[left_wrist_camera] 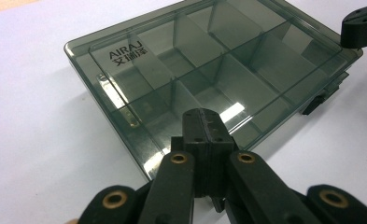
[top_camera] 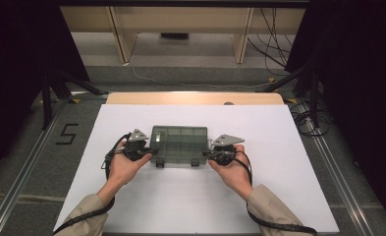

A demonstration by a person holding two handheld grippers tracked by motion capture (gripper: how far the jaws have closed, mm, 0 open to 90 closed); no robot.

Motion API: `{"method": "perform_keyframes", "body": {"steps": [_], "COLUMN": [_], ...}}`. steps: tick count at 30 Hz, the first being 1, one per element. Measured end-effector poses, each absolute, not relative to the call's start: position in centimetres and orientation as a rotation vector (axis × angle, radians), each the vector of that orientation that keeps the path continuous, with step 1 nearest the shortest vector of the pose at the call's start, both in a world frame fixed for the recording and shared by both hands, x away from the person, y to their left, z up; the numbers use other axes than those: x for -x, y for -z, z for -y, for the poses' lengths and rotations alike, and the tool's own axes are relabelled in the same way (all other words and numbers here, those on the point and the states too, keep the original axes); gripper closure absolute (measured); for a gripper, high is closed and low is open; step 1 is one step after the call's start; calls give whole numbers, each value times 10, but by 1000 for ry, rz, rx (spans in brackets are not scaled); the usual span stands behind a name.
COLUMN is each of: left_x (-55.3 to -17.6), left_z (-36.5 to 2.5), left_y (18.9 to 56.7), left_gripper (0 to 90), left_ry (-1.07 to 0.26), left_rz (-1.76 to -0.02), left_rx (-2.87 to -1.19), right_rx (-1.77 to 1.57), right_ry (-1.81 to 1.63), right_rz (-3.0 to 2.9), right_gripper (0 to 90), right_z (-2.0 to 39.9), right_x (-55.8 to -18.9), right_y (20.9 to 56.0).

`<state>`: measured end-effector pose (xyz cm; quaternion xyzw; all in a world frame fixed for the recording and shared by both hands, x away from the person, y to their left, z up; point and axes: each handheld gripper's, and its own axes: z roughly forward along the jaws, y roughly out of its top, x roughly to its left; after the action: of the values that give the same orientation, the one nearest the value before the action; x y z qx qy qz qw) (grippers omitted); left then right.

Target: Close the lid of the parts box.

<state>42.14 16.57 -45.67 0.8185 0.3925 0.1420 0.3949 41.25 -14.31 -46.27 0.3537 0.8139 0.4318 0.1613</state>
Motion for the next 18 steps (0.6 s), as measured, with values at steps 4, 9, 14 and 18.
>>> {"method": "perform_keyframes", "body": {"steps": [4, 9, 14, 18], "left_x": [-419, -415, -408, -401], "left_z": [-165, -166, -166, -165], "left_y": [458, 457, 451, 446], "left_gripper": [846, 721, 332, 159], "left_ry": [-368, -391, -450, -477], "left_rz": [-1013, -979, -910, -876], "left_rx": [-2027, -2013, -1962, -1922], "right_rx": [-1013, -1002, -952, -915], "right_ry": [-1253, -1311, -1386, -1448], "right_rz": [-2309, -2275, -2235, -2194], "right_gripper": [837, 711, 540, 426], "right_z": [147, 154, 161, 169], "right_x": [-412, -411, -408, -402], "right_y": [462, 458, 453, 448]}}
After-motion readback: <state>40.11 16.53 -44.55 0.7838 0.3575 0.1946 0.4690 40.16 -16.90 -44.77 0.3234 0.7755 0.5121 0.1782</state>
